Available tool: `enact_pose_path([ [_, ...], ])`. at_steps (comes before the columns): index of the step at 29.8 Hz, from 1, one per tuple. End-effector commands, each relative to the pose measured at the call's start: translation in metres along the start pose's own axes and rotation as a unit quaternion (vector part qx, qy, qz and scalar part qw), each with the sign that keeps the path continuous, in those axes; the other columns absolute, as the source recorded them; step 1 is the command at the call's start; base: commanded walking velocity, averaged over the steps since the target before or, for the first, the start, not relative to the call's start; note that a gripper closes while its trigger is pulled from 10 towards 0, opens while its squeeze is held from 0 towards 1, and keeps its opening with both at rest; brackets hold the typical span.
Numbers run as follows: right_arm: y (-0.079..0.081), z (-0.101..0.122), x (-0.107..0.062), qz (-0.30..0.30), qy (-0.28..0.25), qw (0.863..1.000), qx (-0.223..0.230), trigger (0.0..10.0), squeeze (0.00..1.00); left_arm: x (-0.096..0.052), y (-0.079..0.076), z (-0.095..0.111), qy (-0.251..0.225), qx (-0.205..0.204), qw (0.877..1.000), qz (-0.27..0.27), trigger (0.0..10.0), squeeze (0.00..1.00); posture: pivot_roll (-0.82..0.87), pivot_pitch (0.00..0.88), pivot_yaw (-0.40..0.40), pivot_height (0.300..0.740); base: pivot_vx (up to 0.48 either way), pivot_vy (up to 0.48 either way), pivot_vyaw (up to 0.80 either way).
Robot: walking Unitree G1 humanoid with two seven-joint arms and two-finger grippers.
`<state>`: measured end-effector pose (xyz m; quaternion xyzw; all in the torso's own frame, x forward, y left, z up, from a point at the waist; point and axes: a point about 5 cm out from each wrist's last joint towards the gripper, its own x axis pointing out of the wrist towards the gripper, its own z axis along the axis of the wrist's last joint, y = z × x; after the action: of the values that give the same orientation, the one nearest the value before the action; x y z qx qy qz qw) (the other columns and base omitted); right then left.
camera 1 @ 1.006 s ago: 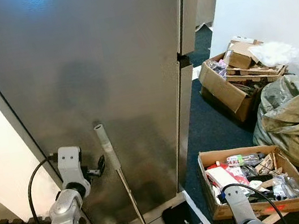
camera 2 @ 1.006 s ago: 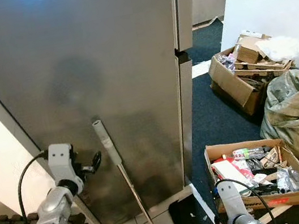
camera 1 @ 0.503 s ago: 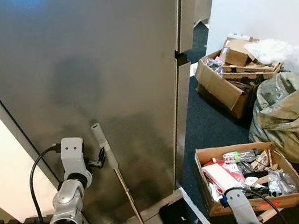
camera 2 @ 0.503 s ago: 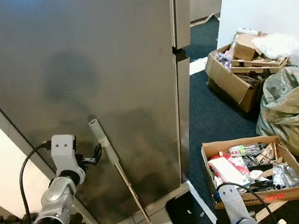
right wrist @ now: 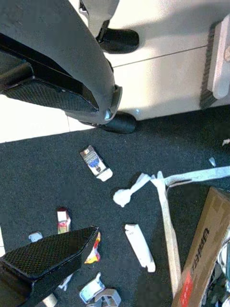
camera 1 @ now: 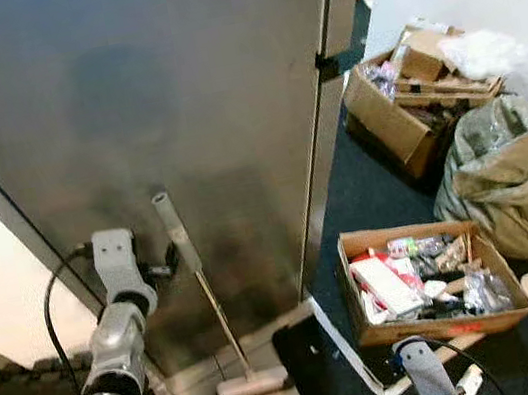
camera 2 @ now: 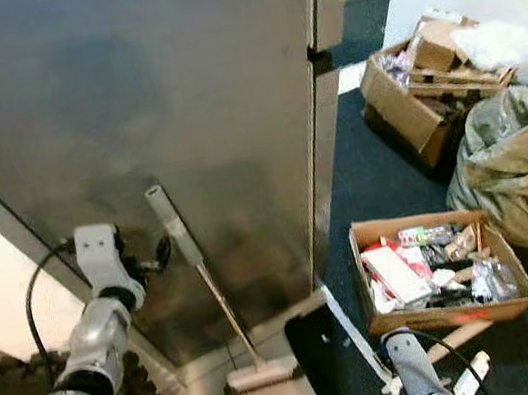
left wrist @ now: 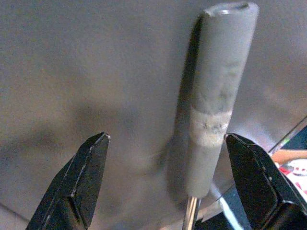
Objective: Sweep floor
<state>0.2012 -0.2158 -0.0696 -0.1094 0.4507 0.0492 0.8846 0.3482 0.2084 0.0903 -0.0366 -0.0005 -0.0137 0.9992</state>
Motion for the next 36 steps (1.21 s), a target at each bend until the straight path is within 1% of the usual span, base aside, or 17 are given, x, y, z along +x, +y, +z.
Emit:
enact_pose_path([
  [1, 0.002, -0.001, 0.000, 0.007, -0.005, 1.000, -0.010, 10.0, 0.00, 0.002, 0.002, 0.005, -0.013, -0.009, 1.000, -0.004, 10.0, 0.00, -0.11, 0.210, -0.025, 0.740, 0.000, 0.000, 0.00],
  [4, 0.002, 0.000, 0.000, 0.008, -0.006, 1.000, -0.011, 10.0, 0.00, 0.004, 0.000, 0.009, -0.019, -0.007, 1.000, -0.012, 10.0, 0.00, -0.12, 0.215, -0.022, 0.740, 0.000, 0.000, 0.00],
  [6, 0.003, -0.002, -0.001, 0.009, -0.009, 1.000, -0.010, 10.0, 0.00, 0.009, -0.005, 0.017, -0.027, -0.003, 0.999, -0.030, 10.0, 0.00, -0.12, 0.227, -0.022, 0.740, 0.000, 0.000, 0.00],
  [10, 0.003, -0.003, -0.001, 0.010, -0.009, 1.000, -0.010, 10.0, 0.00, 0.011, -0.008, 0.018, -0.027, -0.005, 0.999, -0.039, 10.0, 0.00, -0.12, 0.230, -0.022, 0.740, 0.000, 0.000, 0.00],
  [14, 0.003, -0.004, -0.001, 0.010, -0.010, 1.000, -0.008, 10.0, 0.00, 0.013, -0.017, 0.019, -0.029, -0.011, 0.997, -0.064, 10.0, 0.00, -0.12, 0.235, -0.021, 0.740, 0.000, 0.000, 0.00],
  [17, 0.003, -0.004, -0.002, 0.010, -0.012, 1.000, -0.007, 10.0, 0.00, 0.014, -0.018, 0.020, -0.029, -0.011, 0.997, -0.068, 10.0, 0.00, -0.13, 0.235, -0.022, 0.740, 0.000, 0.000, 0.00],
  [23, 0.001, -0.002, -0.002, 0.011, -0.019, 1.000, -0.006, 10.0, 0.00, 0.019, -0.018, 0.025, -0.024, 0.021, 0.998, -0.051, 10.0, 0.00, -0.14, 0.249, -0.021, 0.740, 0.000, 0.000, 0.00],
  [25, 0.001, -0.001, -0.002, 0.011, -0.020, 1.000, -0.005, 10.0, 0.00, 0.020, -0.019, 0.027, -0.025, 0.024, 0.998, -0.049, 10.0, 0.00, -0.14, 0.249, -0.021, 0.740, 0.000, 0.000, 0.00],
  [29, 0.000, -0.002, -0.002, 0.010, -0.021, 1.000, -0.004, 10.0, 0.00, 0.025, -0.026, 0.034, -0.030, 0.014, 0.997, -0.065, 10.0, 0.00, -0.14, 0.258, -0.016, 0.740, 0.000, 0.000, 0.00],
  [32, 0.001, -0.004, -0.002, 0.010, -0.022, 1.000, -0.001, 10.0, 0.00, 0.029, -0.031, 0.038, -0.031, 0.018, 0.997, -0.074, 10.0, 0.00, -0.15, 0.271, -0.007, 0.740, 0.000, 0.000, 0.00],
  [36, 0.001, -0.006, -0.003, 0.010, -0.022, 1.000, 0.002, 10.0, 0.00, 0.031, -0.033, 0.040, -0.028, 0.019, 0.997, -0.074, 10.0, 0.00, -0.15, 0.277, -0.005, 0.740, 0.000, 0.000, 0.00],
])
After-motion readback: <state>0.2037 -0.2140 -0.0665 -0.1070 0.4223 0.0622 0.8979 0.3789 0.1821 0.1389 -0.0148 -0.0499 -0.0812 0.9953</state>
